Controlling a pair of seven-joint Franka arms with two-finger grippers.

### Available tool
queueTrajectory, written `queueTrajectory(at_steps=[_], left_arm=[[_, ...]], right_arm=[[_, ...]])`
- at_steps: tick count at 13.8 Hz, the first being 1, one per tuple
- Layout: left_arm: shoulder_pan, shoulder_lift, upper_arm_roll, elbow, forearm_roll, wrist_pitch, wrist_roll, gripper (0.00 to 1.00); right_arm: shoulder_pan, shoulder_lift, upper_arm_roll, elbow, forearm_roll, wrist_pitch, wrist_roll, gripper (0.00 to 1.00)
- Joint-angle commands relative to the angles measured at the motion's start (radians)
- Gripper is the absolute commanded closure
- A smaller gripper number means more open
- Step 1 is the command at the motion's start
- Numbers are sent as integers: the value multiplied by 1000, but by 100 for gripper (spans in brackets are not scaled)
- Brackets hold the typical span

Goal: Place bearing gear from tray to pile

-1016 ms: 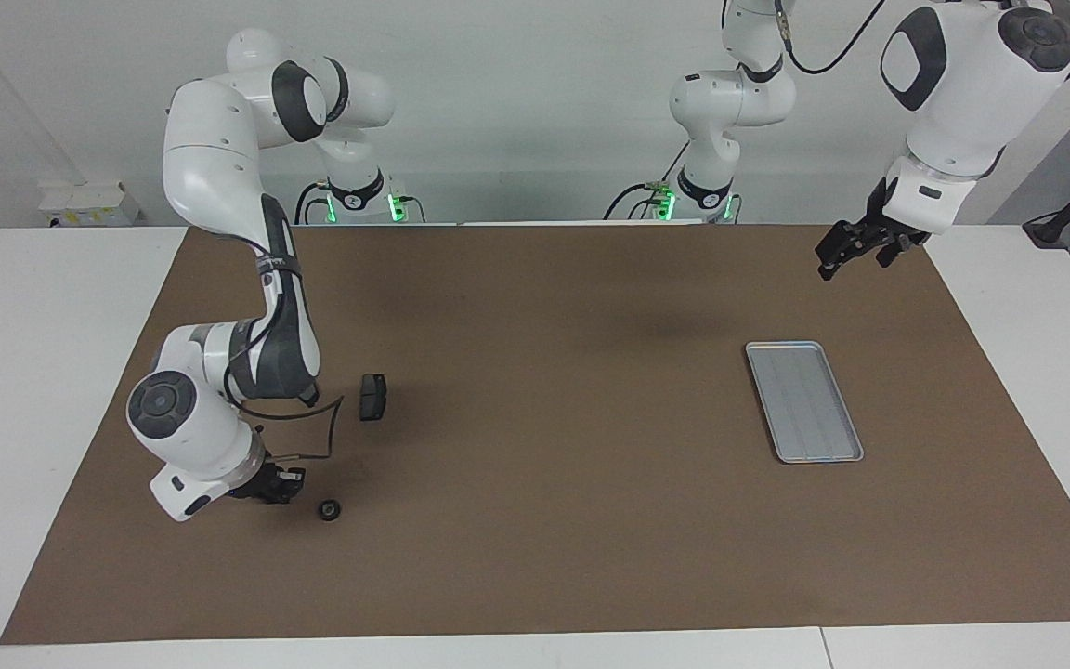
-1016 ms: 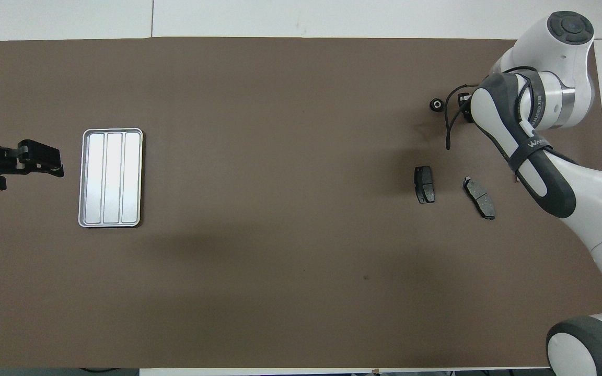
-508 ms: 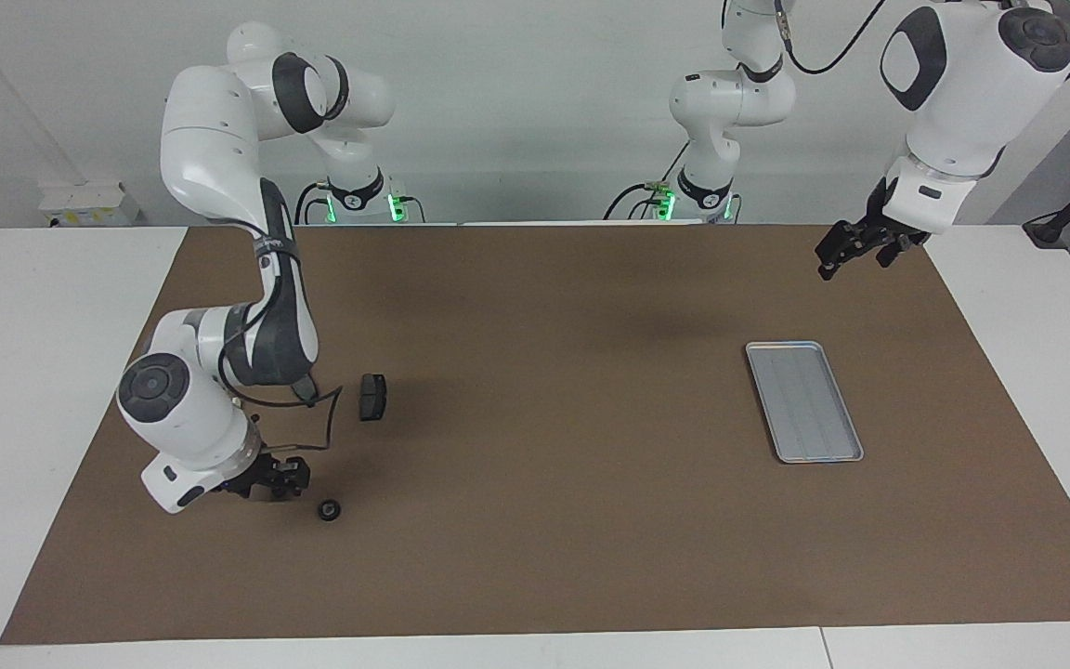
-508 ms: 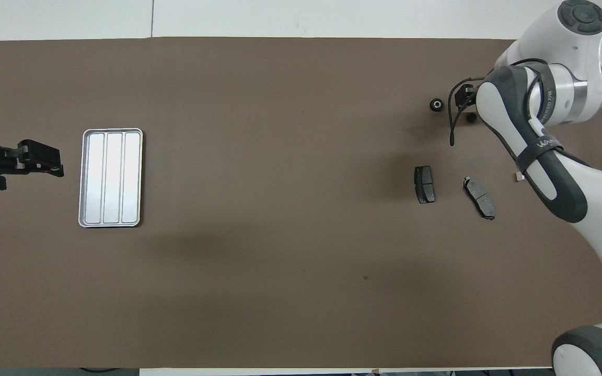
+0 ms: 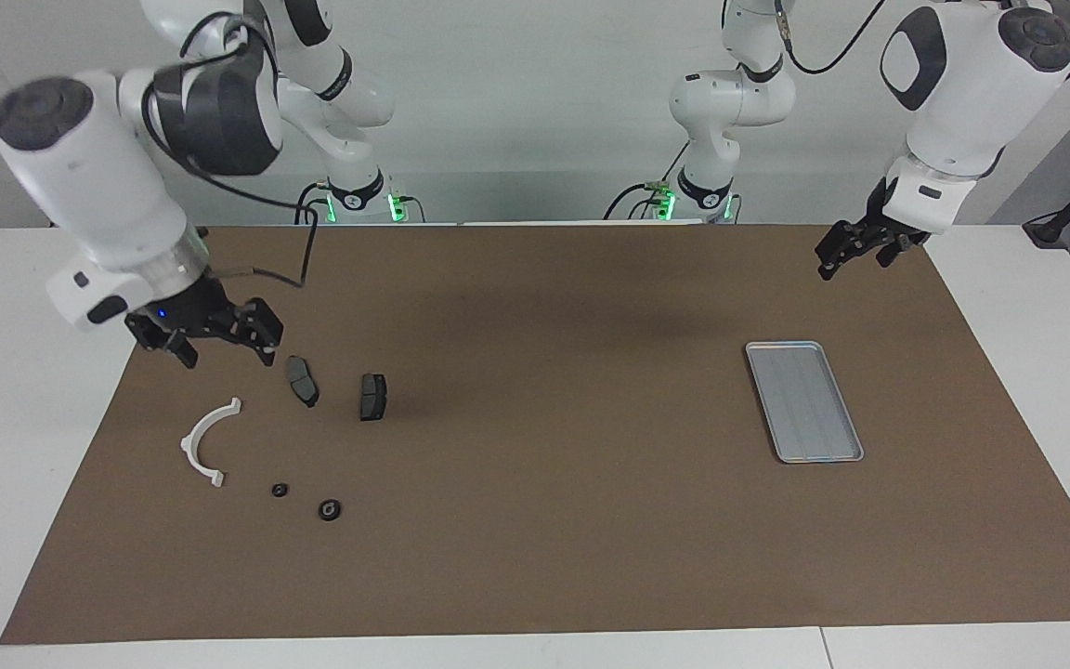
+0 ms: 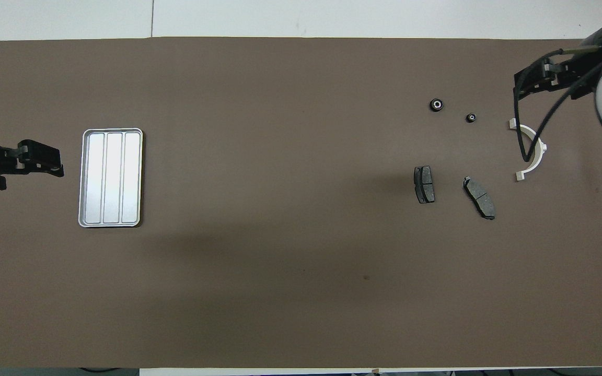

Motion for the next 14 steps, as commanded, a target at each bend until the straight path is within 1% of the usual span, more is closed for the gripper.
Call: queueTrajectory(at_steps=[1, 2, 3, 5, 6, 7, 8, 11, 12, 13, 14], left_arm=[[-1, -25, 1, -20, -12, 6, 5, 0], [-1, -26, 1, -20, -12, 6, 5, 0], [-1, -25, 3, -20, -12, 6, 5, 0], [-1, -25, 1, -20, -12, 6, 5, 0], [-1, -25, 1, -20, -12, 6, 5, 0], [-1, -25, 1, -20, -12, 6, 5, 0], [-1, -25, 3, -20, -12, 6, 5, 0], [-1, -25, 1, -20, -12, 6, 5, 0], [-1, -25, 1, -20, -12, 6, 5, 0], [-1, -26, 3, -20, -12, 6, 5, 0], [-1, -25, 3, -20, -12, 6, 5, 0]], right_arm=[[94, -108, -91, -65, 19, 0, -36, 0], [123, -128, -117, -77, 19, -4, -38, 0], [133, -149, -126, -94, 21, -4, -39, 0], [130, -195, -131, -121, 47, -7, -38, 0], [116, -194, -129, -108, 49, -33, -36, 0], [114, -180, -131, -89, 39, -83, -39, 0], [113, -166, -129, -68, 39, -98, -39, 0], [110, -185, -131, -71, 44, -90, -42, 0], [116, -201, -137, -83, 42, -84, -41, 0], [119, -226, -145, -118, 41, -79, -45, 0], [119, -267, -146, -188, 42, -44, -44, 0]])
